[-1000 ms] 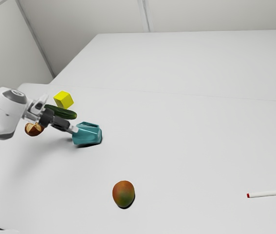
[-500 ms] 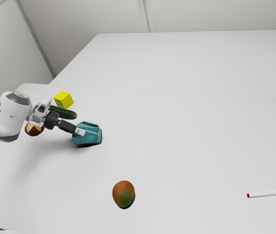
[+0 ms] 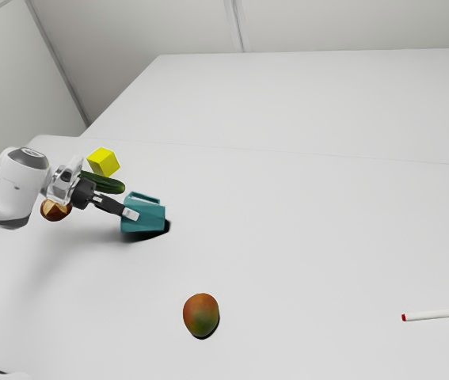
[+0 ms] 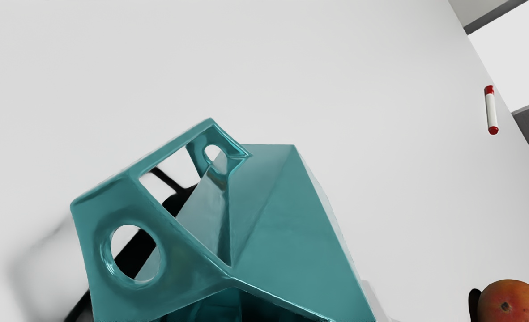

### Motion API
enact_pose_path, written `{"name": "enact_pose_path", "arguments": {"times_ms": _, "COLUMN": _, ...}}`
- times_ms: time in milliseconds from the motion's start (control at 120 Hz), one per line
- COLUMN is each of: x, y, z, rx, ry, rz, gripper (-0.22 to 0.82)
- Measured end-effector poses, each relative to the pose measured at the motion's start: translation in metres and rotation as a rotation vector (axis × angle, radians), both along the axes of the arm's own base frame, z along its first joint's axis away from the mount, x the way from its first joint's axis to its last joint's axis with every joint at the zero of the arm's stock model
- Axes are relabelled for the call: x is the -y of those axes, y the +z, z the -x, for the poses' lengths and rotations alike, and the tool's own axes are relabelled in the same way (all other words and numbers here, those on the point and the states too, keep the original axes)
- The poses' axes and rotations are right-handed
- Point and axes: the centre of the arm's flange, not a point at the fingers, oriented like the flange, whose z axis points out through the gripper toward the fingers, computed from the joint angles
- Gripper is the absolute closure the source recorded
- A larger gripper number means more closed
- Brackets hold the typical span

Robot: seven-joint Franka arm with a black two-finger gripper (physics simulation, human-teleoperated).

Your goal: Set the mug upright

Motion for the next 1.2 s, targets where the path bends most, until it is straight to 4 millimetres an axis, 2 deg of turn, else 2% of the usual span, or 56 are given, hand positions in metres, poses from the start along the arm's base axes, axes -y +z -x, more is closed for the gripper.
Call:
{"name": "enact_pose_path", "arguments": {"times_ms": 142, "x": 0.001, "y": 0.011, "z": -0.001, "rx": 0.017, "ry": -0.008, "rz": -0.012, "gripper": 0.77}}
{"name": "enact_pose_path", "arguments": {"times_ms": 333, "x": 0.019, "y": 0.045, "z": -0.007, "rx": 0.050, "ry": -0.057, "rz": -0.121, "gripper": 0.78}}
{"name": "enact_pose_path", "arguments": {"times_ms": 517, "x": 0.051, "y": 0.068, "z": -0.005, "rx": 0.052, "ry": -0.118, "rz": -0.296, "gripper": 0.78}}
{"name": "enact_pose_path", "arguments": {"times_ms": 642, "x": 0.072, "y": 0.073, "z": -0.004, "rx": 0.045, "ry": -0.148, "rz": -0.410, "gripper": 0.78}}
{"name": "enact_pose_path", "arguments": {"times_ms": 800, "x": 0.098, "y": 0.091, "z": 0.001, "rx": 0.050, "ry": -0.178, "rz": -0.572, "gripper": 0.79}}
{"name": "enact_pose_path", "arguments": {"times_ms": 958, "x": 0.126, "y": 0.097, "z": 0.003, "rx": 0.043, "ry": -0.209, "rz": -0.726, "gripper": 0.79}}
{"name": "enact_pose_path", "arguments": {"times_ms": 1200, "x": 0.158, "y": 0.088, "z": 0.011, "rx": 0.027, "ry": -0.206, "rz": -0.879, "gripper": 0.79}}
